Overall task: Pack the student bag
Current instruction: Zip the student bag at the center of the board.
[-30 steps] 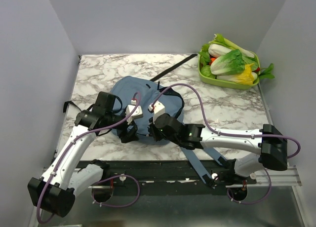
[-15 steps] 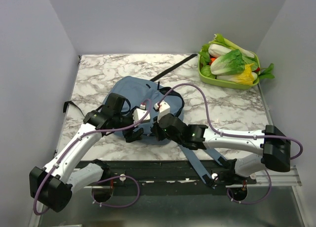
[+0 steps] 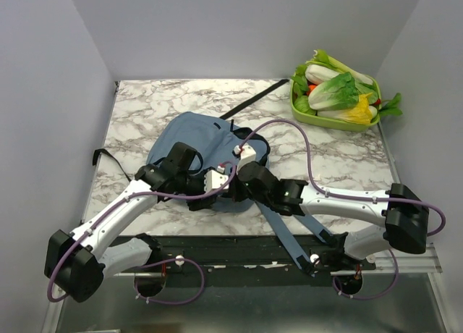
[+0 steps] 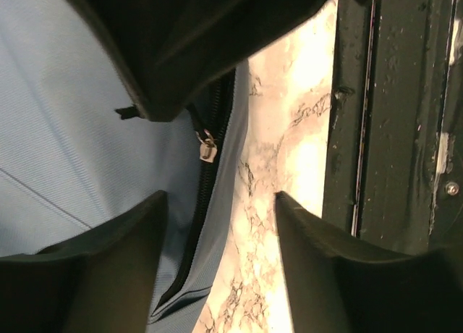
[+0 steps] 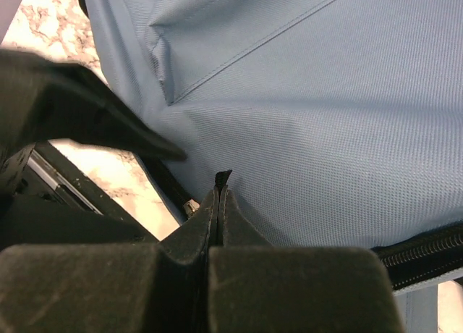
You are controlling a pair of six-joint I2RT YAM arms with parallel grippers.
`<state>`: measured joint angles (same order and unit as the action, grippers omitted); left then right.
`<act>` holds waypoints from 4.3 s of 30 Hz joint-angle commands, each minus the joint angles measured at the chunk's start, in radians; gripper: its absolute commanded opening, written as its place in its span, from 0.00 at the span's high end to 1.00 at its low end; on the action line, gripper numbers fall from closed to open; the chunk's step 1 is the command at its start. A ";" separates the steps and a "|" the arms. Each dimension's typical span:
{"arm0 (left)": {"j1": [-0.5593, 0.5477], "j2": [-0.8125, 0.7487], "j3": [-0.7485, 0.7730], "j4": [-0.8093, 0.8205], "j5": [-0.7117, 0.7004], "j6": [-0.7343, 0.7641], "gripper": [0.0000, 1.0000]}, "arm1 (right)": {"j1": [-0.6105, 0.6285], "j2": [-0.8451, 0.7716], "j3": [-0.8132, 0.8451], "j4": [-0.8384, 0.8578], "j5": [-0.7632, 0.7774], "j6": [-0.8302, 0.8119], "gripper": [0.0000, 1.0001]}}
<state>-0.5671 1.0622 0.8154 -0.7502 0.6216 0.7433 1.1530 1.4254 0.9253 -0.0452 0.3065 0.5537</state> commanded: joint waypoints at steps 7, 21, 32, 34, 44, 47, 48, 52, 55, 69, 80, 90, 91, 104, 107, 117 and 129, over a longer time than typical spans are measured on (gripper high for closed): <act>-0.027 0.002 -0.030 0.043 -0.019 0.056 0.65 | -0.048 -0.033 -0.029 0.036 -0.033 0.054 0.99; -0.039 -0.027 -0.015 -0.020 -0.042 0.076 0.98 | -0.229 -0.106 -0.037 -0.010 -0.056 -0.017 0.99; -0.050 -0.051 0.007 -0.124 -0.045 0.145 0.99 | -0.404 -0.019 0.062 -0.042 -0.072 -0.188 0.99; -0.051 -0.057 0.010 -0.144 -0.043 0.154 0.99 | -0.436 0.003 0.086 -0.042 -0.081 -0.210 0.99; -0.053 -0.123 0.088 -0.071 -0.137 0.024 0.54 | -0.449 -0.054 0.041 0.022 -0.268 -0.146 0.99; -0.060 -0.064 0.146 0.032 -0.111 -0.114 0.50 | -0.435 -0.097 -0.029 0.063 -0.300 -0.091 0.99; -0.066 -0.029 0.154 0.099 -0.106 -0.209 0.50 | -0.431 -0.103 -0.043 0.070 -0.332 -0.081 0.99; -0.119 0.047 0.154 0.291 -0.160 -0.436 0.50 | -0.412 -0.123 -0.088 0.090 -0.379 -0.049 0.99; -0.148 0.088 0.127 0.382 -0.184 -0.528 0.49 | -0.409 -0.141 -0.114 0.094 -0.392 -0.041 0.99; -0.231 0.156 0.022 0.549 -0.192 -0.651 0.25 | -0.409 -0.191 -0.149 0.084 -0.394 -0.026 0.99; -0.266 0.199 -0.053 0.664 -0.358 -0.599 0.37 | -0.406 -0.209 -0.140 0.074 -0.415 -0.008 0.99; -0.310 0.186 0.005 0.580 -0.260 -0.520 0.80 | -0.409 -0.177 -0.082 -0.007 -0.284 -0.037 0.99; -0.313 0.179 0.010 0.562 -0.234 -0.501 0.80 | -0.420 -0.168 -0.066 -0.030 -0.271 -0.043 0.99; -0.324 0.096 0.051 0.255 -0.051 -0.237 0.83 | -0.559 -0.013 0.141 -0.140 -0.204 -0.146 0.99; -0.323 0.071 0.047 0.204 -0.037 -0.213 0.84 | -0.581 0.029 0.179 -0.142 -0.213 -0.163 0.99; -0.321 -0.021 0.022 0.014 -0.069 -0.130 1.00 | -0.592 0.223 0.385 -0.146 -0.236 -0.252 0.99; -0.320 0.053 0.157 0.477 -0.479 -0.693 0.33 | -0.592 0.069 0.193 -0.085 -0.359 -0.161 0.99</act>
<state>-0.8848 1.0290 0.8665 -0.4934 0.2893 0.3222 0.5674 1.5455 1.1477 -0.1833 -0.0071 0.3592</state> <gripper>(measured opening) 0.592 0.012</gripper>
